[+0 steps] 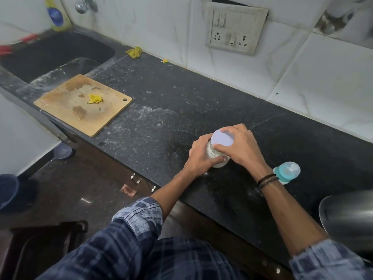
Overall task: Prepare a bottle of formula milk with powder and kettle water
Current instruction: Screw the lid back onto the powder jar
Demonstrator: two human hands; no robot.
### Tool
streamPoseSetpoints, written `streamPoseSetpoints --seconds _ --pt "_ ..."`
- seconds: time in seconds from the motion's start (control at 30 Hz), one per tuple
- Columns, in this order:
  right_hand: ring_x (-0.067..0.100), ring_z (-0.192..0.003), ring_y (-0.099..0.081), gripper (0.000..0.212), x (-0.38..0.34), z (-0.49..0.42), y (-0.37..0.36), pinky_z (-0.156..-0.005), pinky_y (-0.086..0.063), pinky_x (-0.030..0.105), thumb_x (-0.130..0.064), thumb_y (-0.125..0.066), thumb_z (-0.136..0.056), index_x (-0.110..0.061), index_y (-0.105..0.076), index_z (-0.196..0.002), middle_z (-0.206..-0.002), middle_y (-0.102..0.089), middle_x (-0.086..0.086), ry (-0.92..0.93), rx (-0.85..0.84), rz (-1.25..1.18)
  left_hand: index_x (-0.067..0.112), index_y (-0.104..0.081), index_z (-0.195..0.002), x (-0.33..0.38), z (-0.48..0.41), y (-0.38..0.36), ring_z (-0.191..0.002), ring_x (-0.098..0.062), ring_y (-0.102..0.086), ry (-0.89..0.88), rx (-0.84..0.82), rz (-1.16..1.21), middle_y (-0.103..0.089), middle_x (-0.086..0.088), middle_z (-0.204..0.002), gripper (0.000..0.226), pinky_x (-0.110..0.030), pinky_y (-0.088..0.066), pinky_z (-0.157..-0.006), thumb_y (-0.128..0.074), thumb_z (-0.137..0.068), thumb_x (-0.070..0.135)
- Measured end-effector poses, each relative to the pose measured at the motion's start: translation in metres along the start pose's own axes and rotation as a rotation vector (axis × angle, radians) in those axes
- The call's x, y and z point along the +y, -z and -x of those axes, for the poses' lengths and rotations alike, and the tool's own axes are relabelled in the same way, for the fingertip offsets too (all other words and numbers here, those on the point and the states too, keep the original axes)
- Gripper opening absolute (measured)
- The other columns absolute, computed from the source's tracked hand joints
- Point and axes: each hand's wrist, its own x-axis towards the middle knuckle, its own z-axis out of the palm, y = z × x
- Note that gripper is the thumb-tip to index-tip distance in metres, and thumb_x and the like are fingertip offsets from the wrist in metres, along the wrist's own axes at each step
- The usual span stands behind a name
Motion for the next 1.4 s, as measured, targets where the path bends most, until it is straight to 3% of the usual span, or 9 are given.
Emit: streamPoseSetpoints --seconds 0.1,0.3,0.5,0.67,0.87,1.03,1.17,1.3,1.4 --pt "0.026 -0.125 -0.048 0.064 -0.003 0.002 -0.003 -0.092 -0.040 0.034 -0.043 -0.082 -0.080 -0.025 -0.060 -0.137 -0.136 -0.050 0.002 0.016 -0.040 0.078 0.037 -0.049 -0.141 -0.002 0.000 -0.001 -0.126 -0.008 -0.041 -0.004 -0.002 0.001 -0.051 0.013 -0.137 0.084 -0.039 -0.040 -0.107 -0.075 -0.065 0.063" --pt "0.026 -0.126 -0.049 0.064 0.000 0.003 -0.003 -0.093 -0.044 0.039 -0.044 -0.083 -0.080 -0.027 -0.059 -0.137 -0.137 -0.050 0.001 -0.012 -0.058 0.079 0.042 -0.048 -0.139 -0.006 0.000 -0.003 -0.122 0.000 -0.040 -0.011 0.007 0.015 -0.051 0.016 -0.136 0.082 -0.024 -0.033 -0.097 -0.073 -0.064 0.065" --pt "0.025 -0.123 -0.049 0.067 -0.002 0.003 -0.006 -0.086 -0.043 0.038 -0.058 -0.078 -0.081 -0.028 -0.058 -0.137 -0.134 -0.051 0.001 -0.016 -0.043 0.143 0.045 -0.045 -0.143 -0.012 -0.001 -0.004 -0.129 -0.006 -0.039 -0.010 0.010 0.026 -0.050 0.019 -0.140 0.081 -0.040 -0.036 -0.110 -0.080 -0.070 0.056" --pt "0.027 -0.120 -0.052 0.070 -0.001 0.002 -0.002 -0.081 -0.042 0.037 -0.066 -0.076 -0.080 -0.028 -0.057 -0.136 -0.133 -0.052 0.003 -0.024 -0.058 0.172 0.044 -0.047 -0.143 -0.008 0.000 -0.003 -0.130 -0.008 -0.040 0.001 0.010 0.025 -0.052 0.017 -0.140 0.082 -0.034 -0.033 -0.107 -0.078 -0.068 0.060" --pt "0.030 -0.114 -0.058 0.066 -0.003 0.003 0.004 -0.081 -0.041 0.036 -0.060 -0.073 -0.086 -0.025 -0.053 -0.138 -0.129 -0.053 0.007 -0.032 -0.085 0.178 0.043 -0.048 -0.143 -0.008 0.001 -0.002 -0.127 -0.008 -0.043 -0.013 0.019 0.004 -0.053 0.016 -0.138 0.081 -0.041 -0.039 -0.110 -0.080 -0.070 0.058" --pt "0.035 -0.108 -0.061 0.066 -0.011 0.008 0.002 -0.084 -0.047 0.041 -0.066 -0.061 -0.092 -0.020 -0.050 -0.138 -0.125 -0.054 0.012 -0.031 -0.065 0.278 0.043 -0.047 -0.143 -0.007 0.001 -0.003 -0.127 -0.005 -0.041 -0.006 0.019 0.005 -0.052 0.018 -0.141 0.084 -0.036 -0.034 -0.106 -0.077 -0.067 0.064" --pt "0.035 -0.112 -0.062 0.076 -0.010 0.005 0.011 -0.084 -0.050 0.044 -0.075 -0.061 -0.086 -0.024 -0.050 -0.141 -0.129 -0.056 0.011 -0.060 -0.084 0.302 0.044 -0.048 -0.144 -0.005 0.001 -0.002 -0.131 -0.010 -0.040 0.009 0.007 -0.004 -0.052 0.017 -0.142 0.083 -0.043 -0.034 -0.113 -0.077 -0.068 0.063" --pt "0.032 -0.121 -0.059 0.078 -0.012 -0.001 0.020 -0.088 -0.045 0.041 -0.060 -0.077 -0.081 -0.031 -0.048 -0.148 -0.138 -0.052 0.005 -0.014 -0.197 0.248 0.042 -0.049 -0.144 -0.004 0.001 0.000 -0.132 -0.014 -0.040 0.015 -0.002 -0.014 -0.050 0.015 -0.143 0.081 -0.050 -0.035 -0.115 -0.081 -0.071 0.057" --pt "0.032 -0.116 -0.058 0.072 -0.013 0.002 0.015 -0.086 -0.046 0.041 -0.051 -0.080 -0.080 -0.031 -0.052 -0.143 -0.133 -0.053 0.005 0.004 -0.208 0.277 0.040 -0.050 -0.144 -0.002 0.001 0.000 -0.132 -0.015 -0.039 0.015 -0.009 -0.024 -0.049 0.014 -0.144 0.082 -0.051 -0.034 -0.115 -0.081 -0.070 0.054"
